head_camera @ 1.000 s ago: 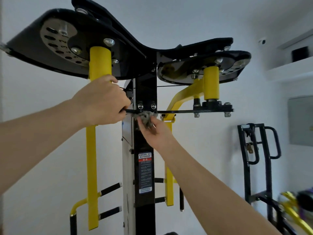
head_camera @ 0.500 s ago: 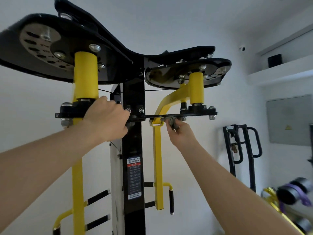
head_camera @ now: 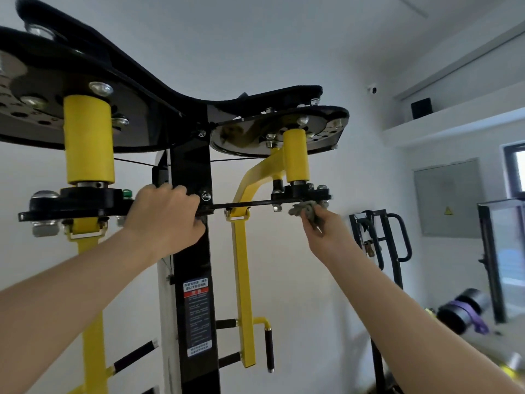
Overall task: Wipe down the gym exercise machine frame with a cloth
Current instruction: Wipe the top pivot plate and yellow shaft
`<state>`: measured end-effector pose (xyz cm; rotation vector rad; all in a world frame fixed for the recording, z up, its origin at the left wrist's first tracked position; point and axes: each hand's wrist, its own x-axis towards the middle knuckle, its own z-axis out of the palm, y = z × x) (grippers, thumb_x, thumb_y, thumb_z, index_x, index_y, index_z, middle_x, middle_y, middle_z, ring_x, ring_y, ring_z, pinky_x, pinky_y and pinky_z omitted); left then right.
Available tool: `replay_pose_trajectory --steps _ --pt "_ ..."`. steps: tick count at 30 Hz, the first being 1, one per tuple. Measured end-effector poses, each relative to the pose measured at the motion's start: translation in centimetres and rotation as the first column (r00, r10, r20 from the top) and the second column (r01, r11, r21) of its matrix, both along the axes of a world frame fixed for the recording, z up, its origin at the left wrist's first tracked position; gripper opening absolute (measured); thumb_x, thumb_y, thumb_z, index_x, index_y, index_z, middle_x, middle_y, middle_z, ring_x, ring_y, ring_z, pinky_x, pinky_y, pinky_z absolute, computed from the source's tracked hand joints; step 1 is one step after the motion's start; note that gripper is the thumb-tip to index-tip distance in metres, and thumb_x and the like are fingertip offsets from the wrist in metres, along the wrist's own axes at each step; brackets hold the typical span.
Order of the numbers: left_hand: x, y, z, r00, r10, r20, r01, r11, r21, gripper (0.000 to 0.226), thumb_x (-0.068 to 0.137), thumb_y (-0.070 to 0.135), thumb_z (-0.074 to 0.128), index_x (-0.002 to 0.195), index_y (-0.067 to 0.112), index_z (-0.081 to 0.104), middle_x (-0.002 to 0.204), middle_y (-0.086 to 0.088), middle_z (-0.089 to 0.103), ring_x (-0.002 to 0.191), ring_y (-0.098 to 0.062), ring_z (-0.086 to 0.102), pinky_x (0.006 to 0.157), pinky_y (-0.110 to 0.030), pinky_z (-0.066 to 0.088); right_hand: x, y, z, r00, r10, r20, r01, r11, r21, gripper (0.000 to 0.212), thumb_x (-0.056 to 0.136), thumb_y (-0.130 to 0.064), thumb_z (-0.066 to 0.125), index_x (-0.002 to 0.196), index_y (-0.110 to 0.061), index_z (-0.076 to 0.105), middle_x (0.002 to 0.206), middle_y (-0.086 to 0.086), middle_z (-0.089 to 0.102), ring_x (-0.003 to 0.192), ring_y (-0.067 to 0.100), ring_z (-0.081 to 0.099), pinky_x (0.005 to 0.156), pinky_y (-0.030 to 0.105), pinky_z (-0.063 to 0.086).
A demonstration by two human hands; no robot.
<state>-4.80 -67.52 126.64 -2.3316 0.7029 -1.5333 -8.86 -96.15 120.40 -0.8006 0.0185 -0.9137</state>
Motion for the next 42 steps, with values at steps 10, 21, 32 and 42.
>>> replay_pose_trajectory --steps 10,21,32,42 --pt "-1.1 -11.0 0.7 0.837 -0.45 -0.311 0.428 0.893 -0.138 0.046 0.094 0.06 0.049 0.134 0.039 0.056 0.121 0.014 0.061 0.113 -0.014 0.056 0.087 -0.037 0.05 -4.0 -3.5 -0.5 0.917 -0.39 0.081 0.391 0.92 -0.007 0.013 0.088 0.0 0.07 0.1 -0.005 0.069 0.095 0.013 0.074 0.085 0.029 0.073 0.083 0.035 0.06" --pt "0.6 -16.7 2.6 0.776 -0.572 -0.267 0.426 0.787 -0.447 0.034 0.091 0.062 0.055 0.079 0.031 0.066 0.082 0.015 0.065 0.079 -0.006 0.062 0.077 -0.039 0.053 -0.9 -9.7 7.3 0.985 -0.149 0.091 0.168 0.673 -0.72 0.016 0.083 -0.001 0.076 0.096 -0.011 0.075 0.094 0.011 0.075 0.083 0.027 0.071 0.083 0.038 0.06" --pt "-1.6 -20.8 6.2 0.638 -0.761 0.121 0.709 0.518 -0.479 0.035 0.081 0.034 0.081 0.108 0.025 0.062 0.093 0.013 0.061 0.079 -0.007 0.06 0.07 -0.029 0.055 1.4 -8.3 13.8 0.948 -0.072 0.31 0.245 0.786 -0.567 0.027 0.073 -0.02 0.083 0.091 -0.013 0.063 0.087 0.016 0.071 0.063 0.029 0.062 0.059 0.04 0.054" --pt "-1.1 -22.1 7.1 0.817 -0.539 0.207 0.576 0.784 -0.232 0.023 0.08 0.033 0.081 0.101 0.024 0.079 0.1 0.004 0.055 0.09 -0.016 0.056 0.07 -0.04 0.054 2.3 -12.6 11.7 0.959 0.272 0.083 -0.089 0.562 -0.822 0.016 0.089 -0.001 0.071 0.104 0.004 0.072 0.098 0.018 0.072 0.081 0.025 0.071 0.089 0.043 0.061"
